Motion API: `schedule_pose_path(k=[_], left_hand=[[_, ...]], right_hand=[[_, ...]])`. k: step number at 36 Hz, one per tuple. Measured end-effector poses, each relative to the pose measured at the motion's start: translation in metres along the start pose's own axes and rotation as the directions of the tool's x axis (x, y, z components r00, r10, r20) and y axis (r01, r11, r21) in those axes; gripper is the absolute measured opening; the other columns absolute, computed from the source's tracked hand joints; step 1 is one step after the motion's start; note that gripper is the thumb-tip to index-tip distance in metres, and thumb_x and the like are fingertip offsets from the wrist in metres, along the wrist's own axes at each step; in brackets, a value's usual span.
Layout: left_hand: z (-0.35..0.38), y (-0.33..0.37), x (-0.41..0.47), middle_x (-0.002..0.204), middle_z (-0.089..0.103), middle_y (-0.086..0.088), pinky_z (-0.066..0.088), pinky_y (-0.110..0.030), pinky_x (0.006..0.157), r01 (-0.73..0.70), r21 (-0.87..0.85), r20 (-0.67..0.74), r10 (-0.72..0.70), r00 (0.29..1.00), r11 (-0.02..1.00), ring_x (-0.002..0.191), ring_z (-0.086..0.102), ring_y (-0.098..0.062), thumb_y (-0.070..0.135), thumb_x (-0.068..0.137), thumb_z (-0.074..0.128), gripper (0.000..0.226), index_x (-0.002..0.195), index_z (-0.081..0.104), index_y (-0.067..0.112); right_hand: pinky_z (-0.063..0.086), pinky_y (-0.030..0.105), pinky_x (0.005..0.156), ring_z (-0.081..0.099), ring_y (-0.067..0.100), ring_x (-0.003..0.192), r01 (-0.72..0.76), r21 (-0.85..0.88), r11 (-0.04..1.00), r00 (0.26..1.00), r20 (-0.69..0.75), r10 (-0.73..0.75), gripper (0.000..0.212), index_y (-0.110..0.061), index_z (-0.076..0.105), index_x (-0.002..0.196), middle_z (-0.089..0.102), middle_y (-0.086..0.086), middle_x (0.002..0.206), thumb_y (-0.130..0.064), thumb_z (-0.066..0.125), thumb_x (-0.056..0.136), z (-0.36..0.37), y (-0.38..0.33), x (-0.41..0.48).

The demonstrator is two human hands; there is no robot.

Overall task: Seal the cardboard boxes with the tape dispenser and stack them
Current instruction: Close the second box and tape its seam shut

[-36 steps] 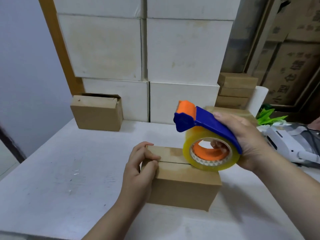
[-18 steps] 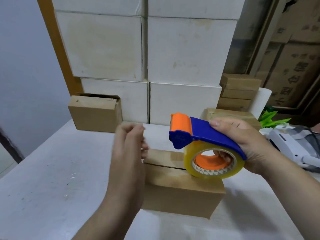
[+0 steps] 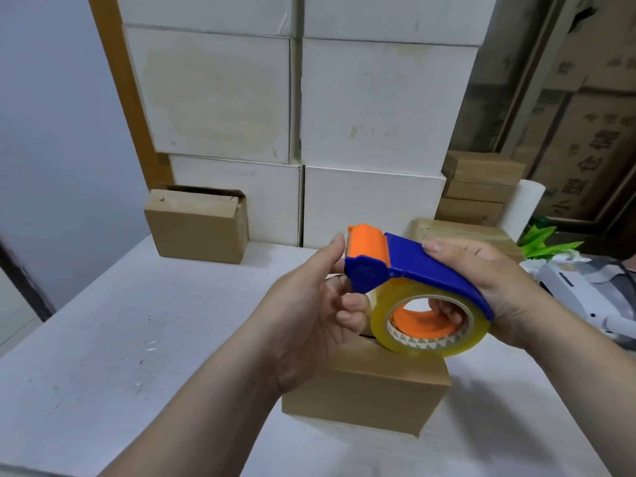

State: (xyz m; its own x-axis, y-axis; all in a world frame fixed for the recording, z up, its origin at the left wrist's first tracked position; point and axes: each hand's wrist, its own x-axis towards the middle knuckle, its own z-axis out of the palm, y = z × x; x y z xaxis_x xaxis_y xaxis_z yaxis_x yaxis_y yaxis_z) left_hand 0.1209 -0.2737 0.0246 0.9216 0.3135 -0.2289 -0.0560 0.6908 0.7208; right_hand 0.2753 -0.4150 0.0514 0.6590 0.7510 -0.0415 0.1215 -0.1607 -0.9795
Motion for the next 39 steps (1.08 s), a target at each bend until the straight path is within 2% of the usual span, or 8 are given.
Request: schedule_pose_path(k=[5,11,14,18,21,27,34,39], left_hand=[[-0.005,0.005,0.001,0.085,0.053,-0.008,0.037,-0.018,0.043,-0.066,0.095,-0.034,0.070,0.997,0.993,0.053,0.045,-0.010,0.035,0.104,0.057,0.032,0.116,0.061,0.005],[-0.010,0.013,0.001,0.074,0.051,-0.009,0.035,-0.022,0.046,-0.163,0.289,-0.088,0.196,0.977,0.943,0.051,0.044,-0.014,0.018,0.106,0.047,0.022,0.097,0.060,0.003],[-0.009,0.015,-0.001,0.074,0.051,-0.011,0.034,-0.022,0.045,-0.164,0.265,-0.104,0.197,0.975,0.950,0.050,0.044,-0.015,0.014,0.106,0.043,0.025,0.089,0.059,0.003],[-0.009,0.015,0.001,0.091,0.053,-0.019,0.038,-0.021,0.041,-0.114,0.233,-0.105,0.141,0.984,0.966,0.047,0.047,-0.015,0.039,0.110,0.040,0.046,0.106,0.060,-0.002],[-0.011,0.018,0.004,0.084,0.059,-0.015,0.040,-0.023,0.044,-0.104,0.340,-0.103,0.147,0.984,0.935,0.049,0.049,-0.015,0.063,0.103,0.041,0.071,0.118,0.062,-0.004],[-0.021,0.023,0.002,0.078,0.056,-0.009,0.043,-0.020,0.047,-0.158,0.477,-0.020,0.190,0.982,0.864,0.054,0.050,-0.011,0.026,0.108,0.054,0.029,0.108,0.064,-0.001],[-0.029,0.035,0.002,0.062,0.065,-0.001,0.041,-0.021,0.048,-0.163,0.808,-0.020,0.303,0.953,0.566,0.048,0.048,-0.008,0.022,0.109,0.052,0.032,0.081,0.065,0.013],[-0.045,0.049,0.000,0.059,0.061,0.002,0.040,-0.019,0.047,-0.149,0.843,-0.051,0.353,0.934,0.517,0.048,0.045,-0.008,0.025,0.108,0.056,0.030,0.091,0.072,0.007]], right_hand=[[0.056,0.031,0.059,0.070,0.019,0.060,0.013,-0.021,1.000,1.000,-0.001,-0.013,0.029,-0.029,0.084,0.069,0.080,0.008,0.075,-0.053,0.068,0.070,0.000,0.000,0.001],[0.057,0.033,0.063,0.073,0.018,0.062,0.026,-0.053,0.998,1.000,0.002,-0.026,0.030,-0.029,0.084,0.073,0.081,0.009,0.080,-0.053,0.067,0.071,0.000,0.001,0.000],[0.057,0.034,0.063,0.074,0.019,0.065,0.029,-0.075,0.997,1.000,-0.008,-0.029,0.031,-0.028,0.084,0.075,0.081,0.010,0.083,-0.054,0.067,0.071,0.000,0.001,0.000],[0.058,0.034,0.065,0.075,0.019,0.067,0.037,-0.110,0.993,0.999,-0.010,-0.038,0.030,-0.031,0.084,0.075,0.082,0.008,0.083,-0.055,0.067,0.070,0.001,-0.001,0.000],[0.059,0.031,0.064,0.076,0.018,0.066,0.046,-0.132,0.990,0.999,-0.011,-0.048,0.031,-0.030,0.084,0.074,0.082,0.006,0.082,-0.055,0.066,0.070,0.002,-0.002,0.000],[0.059,0.035,0.068,0.076,0.020,0.070,0.057,-0.169,0.984,0.998,-0.004,-0.059,0.031,-0.033,0.084,0.076,0.082,0.006,0.083,-0.056,0.064,0.072,0.002,-0.004,-0.001],[0.059,0.029,0.065,0.077,0.014,0.071,0.109,-0.215,0.970,0.994,0.027,-0.105,0.022,-0.044,0.082,0.072,0.082,-0.001,0.080,-0.053,0.062,0.074,0.006,-0.009,-0.003],[0.059,0.030,0.066,0.077,0.027,0.081,0.137,-0.270,0.953,0.990,0.049,-0.128,0.030,-0.036,0.085,0.085,0.082,0.004,0.086,-0.054,0.062,0.078,0.000,-0.012,-0.003]])
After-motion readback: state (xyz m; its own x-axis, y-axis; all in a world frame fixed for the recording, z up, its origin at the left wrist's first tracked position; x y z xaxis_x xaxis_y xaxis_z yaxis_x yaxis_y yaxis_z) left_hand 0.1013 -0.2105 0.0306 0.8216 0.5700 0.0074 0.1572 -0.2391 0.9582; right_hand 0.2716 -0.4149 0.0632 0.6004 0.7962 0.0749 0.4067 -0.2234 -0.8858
